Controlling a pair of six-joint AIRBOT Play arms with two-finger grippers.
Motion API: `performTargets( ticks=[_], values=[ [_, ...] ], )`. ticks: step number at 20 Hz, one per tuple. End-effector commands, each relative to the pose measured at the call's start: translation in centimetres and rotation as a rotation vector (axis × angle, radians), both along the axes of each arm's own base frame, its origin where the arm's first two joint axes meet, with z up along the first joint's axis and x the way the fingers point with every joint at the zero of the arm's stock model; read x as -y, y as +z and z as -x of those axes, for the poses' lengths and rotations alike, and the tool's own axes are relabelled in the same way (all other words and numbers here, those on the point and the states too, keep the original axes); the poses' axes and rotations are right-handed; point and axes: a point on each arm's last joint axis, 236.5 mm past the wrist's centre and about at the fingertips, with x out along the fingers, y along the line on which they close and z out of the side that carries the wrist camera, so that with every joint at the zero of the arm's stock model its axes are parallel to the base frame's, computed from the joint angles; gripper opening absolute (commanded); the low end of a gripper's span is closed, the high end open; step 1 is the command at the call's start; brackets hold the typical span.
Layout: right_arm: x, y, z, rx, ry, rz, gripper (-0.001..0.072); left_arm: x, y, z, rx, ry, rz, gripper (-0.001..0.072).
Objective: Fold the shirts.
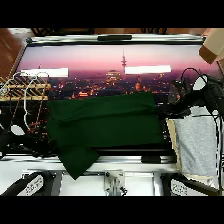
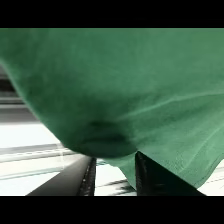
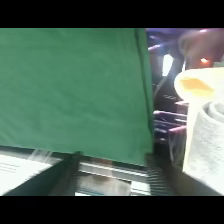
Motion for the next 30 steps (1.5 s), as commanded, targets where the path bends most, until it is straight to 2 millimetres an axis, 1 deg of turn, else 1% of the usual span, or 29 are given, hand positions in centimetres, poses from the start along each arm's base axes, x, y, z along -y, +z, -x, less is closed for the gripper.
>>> performTargets(
  ticks=[1, 2, 3, 4, 8, 10, 11, 13, 15, 17, 22, 26, 28, 29, 30],
  values=[
    [-1.4, 0.3, 0.3, -0.012, 0.005, -0.034, 0.0578, 0.2, -0.1, 0.1, -0.005, -0.011, 0.004, 0.0158],
    [-1.6, 0.1, 0.6, -0.016, 0.017, -0.018, 0.0578, 0.4, -0.1, 0.1, -0.005, -0.015, 0.007, 0.0119],
    [-1.9, -0.4, 1.3, -0.034, 0.029, -0.005, 0.0578, 0.4, -0.1, 0.1, -0.004, -0.021, 0.007, 0.0052],
    [-2.3, -1.1, 2.3, -0.061, 0.041, -0.004, 0.0578, 0.5, -0.1, 0.1, -0.003, -0.027, 0.008, 0.0036],
    [-2.6, -4.9, 7.1, -0.158, 0.026, 0.0, 0.0578, 0.6, 0.0, 0.0, 0.007, -0.031, 0.012, 0.0035],
    [-2.5, -6.6, 8.8, -0.19, 0.007, 0.007, 0.0578, 0.5, -0.1, -0.3, 0.015, -0.028, 0.008, 0.0035],
    [-2.1, -7.3, 9.2, -0.197, -0.001, 0.024, 0.0578, 0.5, -0.1, -0.3, 0.017, -0.027, 0.006, 0.0035],
    [-1.3, -8.3, 9.0, -0.18, -0.019, 0.064, 0.0578, 0.5, -0.1, -0.3, 0.019, -0.027, 0.006, 0.0035],
    [-0.4, -8.7, 8.1, -0.14, -0.039, 0.105, 0.0578, 0.5, -0.1, -0.3, 0.019, -0.027, 0.006, 0.0035],
    [0.4, -8.9, 7.6, -0.124, -0.049, 0.138, 0.0578, 0.7, 0.0, -0.5, 0.022, -0.02, 0.015, 0.0036],
    [0.5, -10.2, 8.3, -0.181, -0.044, 0.144, 0.0578, 0.9, 0.1, -0.7, 0.026, -0.013, 0.022, 0.0035],
    [0.3, -10.3, 8.2, -0.181, -0.049, 0.135, 0.0578, 0.9, 0.1, -0.8, 0.031, -0.013, 0.021, 0.0035],
    [-0.3, -10.5, 8.5, -0.202, -0.056, 0.114, 0.0577, 0.8, 0.3, -1.1, 0.039, -0.013, 0.019, 0.0035],
    [-0.7, -10.7, 8.6, -0.215, -0.06, 0.097, 0.0563, 0.7, 0.5, -1.4, 0.046, -0.013, 0.018, 0.0035],
    [-1.0, -10.7, 8.6, -0.216, -0.062, 0.085, 0.0432, 0.7, 0.7, -1.6, 0.053, -0.015, 0.017, 0.0035]
  ],
)
